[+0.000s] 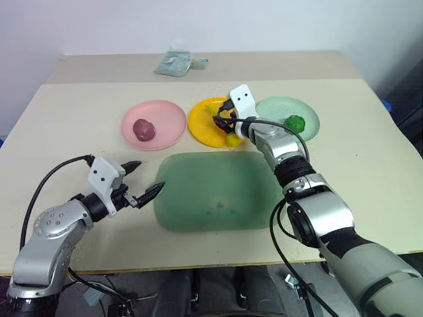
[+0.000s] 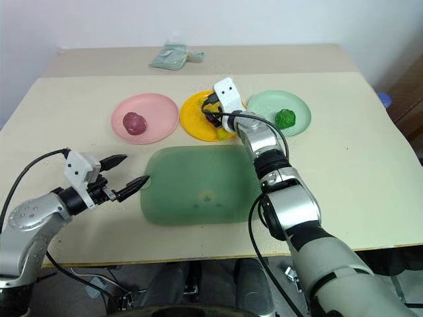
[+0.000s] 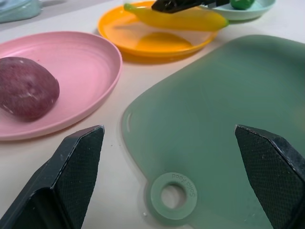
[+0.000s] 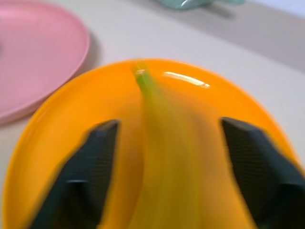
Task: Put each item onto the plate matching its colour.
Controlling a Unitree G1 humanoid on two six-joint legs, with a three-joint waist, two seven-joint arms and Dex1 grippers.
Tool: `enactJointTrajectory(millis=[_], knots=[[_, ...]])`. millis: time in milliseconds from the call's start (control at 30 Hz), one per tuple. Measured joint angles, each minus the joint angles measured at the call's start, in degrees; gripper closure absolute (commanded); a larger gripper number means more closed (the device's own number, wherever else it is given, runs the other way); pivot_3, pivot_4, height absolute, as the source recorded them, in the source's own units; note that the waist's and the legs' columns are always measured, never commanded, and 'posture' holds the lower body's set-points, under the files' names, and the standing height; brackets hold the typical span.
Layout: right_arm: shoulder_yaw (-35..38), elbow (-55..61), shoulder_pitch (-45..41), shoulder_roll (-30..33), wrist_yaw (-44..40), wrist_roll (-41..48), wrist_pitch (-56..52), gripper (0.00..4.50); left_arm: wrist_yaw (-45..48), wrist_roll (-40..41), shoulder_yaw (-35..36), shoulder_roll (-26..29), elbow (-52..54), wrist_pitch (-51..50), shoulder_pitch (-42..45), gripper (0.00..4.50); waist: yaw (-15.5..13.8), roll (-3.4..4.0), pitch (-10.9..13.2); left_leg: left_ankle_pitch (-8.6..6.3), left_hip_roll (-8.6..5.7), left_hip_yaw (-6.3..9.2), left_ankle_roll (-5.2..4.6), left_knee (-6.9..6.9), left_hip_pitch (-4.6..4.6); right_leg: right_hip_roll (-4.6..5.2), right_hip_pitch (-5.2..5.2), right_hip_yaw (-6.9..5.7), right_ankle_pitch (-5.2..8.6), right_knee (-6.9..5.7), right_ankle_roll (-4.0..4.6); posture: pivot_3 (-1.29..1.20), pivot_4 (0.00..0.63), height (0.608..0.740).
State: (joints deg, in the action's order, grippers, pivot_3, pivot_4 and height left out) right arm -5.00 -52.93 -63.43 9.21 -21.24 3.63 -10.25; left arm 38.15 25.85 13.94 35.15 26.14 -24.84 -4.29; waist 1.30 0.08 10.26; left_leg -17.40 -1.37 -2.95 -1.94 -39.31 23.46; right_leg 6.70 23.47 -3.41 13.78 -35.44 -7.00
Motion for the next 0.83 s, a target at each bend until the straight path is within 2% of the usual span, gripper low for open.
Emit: enactJointTrajectory(millis=[133, 333, 433, 633, 833], knots=[[0.7, 8.7, 4.5, 4.0, -6.1, 0.5, 2.4, 0.11, -1.4, -0.2, 0.4, -0.5, -0.1, 0.1, 0.1, 0.00, -0.4, 0.00, 0.0, 0.02, 0.01, 0.02, 0.03, 0.04, -0.01, -0.01, -0.02, -0.01, 0.00, 0.01, 0.00, 0.00, 0.150, 0.740], [3.7, 34.7, 24.3, 18.1, -21.5, 7.7, -2.2, 0.11, -3.9, -1.0, 3.3, -0.8, -3.3, 1.5, 0.6, 0.00, -0.6, 0.00, 0.0, 0.02, 0.03, 0.02, 0.01, 0.04, -0.02, 0.01, -0.07, -0.02, 0.00, 0.10, -0.01, 0.00, 0.150, 0.740], [7.7, 42.9, 34.1, 25.4, -27.4, 11.4, -4.9, 0.11, -3.7, -1.1, 6.7, -0.3, -5.5, 2.0, -1.5, 0.00, -0.4, -0.01, 0.0, 0.01, 0.07, -0.05, 0.00, 0.07, -0.06, 0.01, -0.07, 0.00, 0.00, 0.17, 0.00, 0.00, 0.150, 0.740], [14.4, 47.0, 45.5, 31.9, -31.5, 15.4, -7.0, 0.11, -3.1, -1.0, 10.1, -0.2, -6.1, 2.9, -5.3, 0.00, -0.6, -0.01, 0.0, -0.01, 0.08, -0.11, -0.03, 0.06, -0.14, 0.08, -0.11, 0.04, 0.00, 0.23, 0.00, 0.00, 0.150, 0.740], [17.4, 47.0, 47.4, 34.6, -32.0, 17.1, -8.3, 0.11, -3.3, -0.6, 12.3, -0.5, -6.3, 3.1, -8.3, 0.00, -0.6, 0.01, 0.0, -0.03, 0.08, -0.09, -0.05, 0.04, -0.14, 0.16, -0.10, 0.09, -0.01, 0.24, 0.02, 0.00, 0.150, 0.740]])
